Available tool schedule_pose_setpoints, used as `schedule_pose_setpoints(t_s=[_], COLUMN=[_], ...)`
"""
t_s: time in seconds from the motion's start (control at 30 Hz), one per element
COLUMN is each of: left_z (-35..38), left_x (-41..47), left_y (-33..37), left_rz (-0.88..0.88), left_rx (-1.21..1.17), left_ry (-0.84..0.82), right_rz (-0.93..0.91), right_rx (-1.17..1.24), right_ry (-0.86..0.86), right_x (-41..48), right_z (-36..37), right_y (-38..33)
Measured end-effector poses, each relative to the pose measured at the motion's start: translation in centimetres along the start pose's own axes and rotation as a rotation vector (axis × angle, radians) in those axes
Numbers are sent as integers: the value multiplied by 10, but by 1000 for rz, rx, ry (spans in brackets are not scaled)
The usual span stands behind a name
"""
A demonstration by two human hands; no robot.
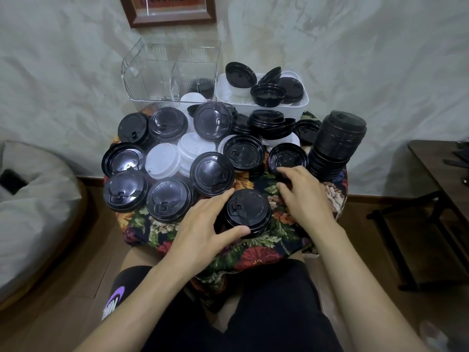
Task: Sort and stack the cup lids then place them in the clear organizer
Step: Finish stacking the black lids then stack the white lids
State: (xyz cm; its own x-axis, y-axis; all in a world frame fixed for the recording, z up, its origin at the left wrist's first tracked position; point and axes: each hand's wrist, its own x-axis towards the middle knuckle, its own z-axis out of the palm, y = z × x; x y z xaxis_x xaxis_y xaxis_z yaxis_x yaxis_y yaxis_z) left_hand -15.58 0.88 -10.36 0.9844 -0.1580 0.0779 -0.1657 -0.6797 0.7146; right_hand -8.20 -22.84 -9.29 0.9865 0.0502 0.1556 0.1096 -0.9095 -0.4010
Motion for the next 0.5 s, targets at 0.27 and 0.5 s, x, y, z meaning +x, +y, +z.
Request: schedule_pose_setpoints(t_s=[0.27,0.5], left_z=[3,5], left_x=[2,1], left_y=[-5,-7], left_rz=[22,43], left_rx=[64,107], left_ry=[-1,4], right_rz=[16,333], right_rx=[533,1225], right_ry=[112,30], right_x=[-18,-24], right_z=[-16,-24], right_y=[-10,-12])
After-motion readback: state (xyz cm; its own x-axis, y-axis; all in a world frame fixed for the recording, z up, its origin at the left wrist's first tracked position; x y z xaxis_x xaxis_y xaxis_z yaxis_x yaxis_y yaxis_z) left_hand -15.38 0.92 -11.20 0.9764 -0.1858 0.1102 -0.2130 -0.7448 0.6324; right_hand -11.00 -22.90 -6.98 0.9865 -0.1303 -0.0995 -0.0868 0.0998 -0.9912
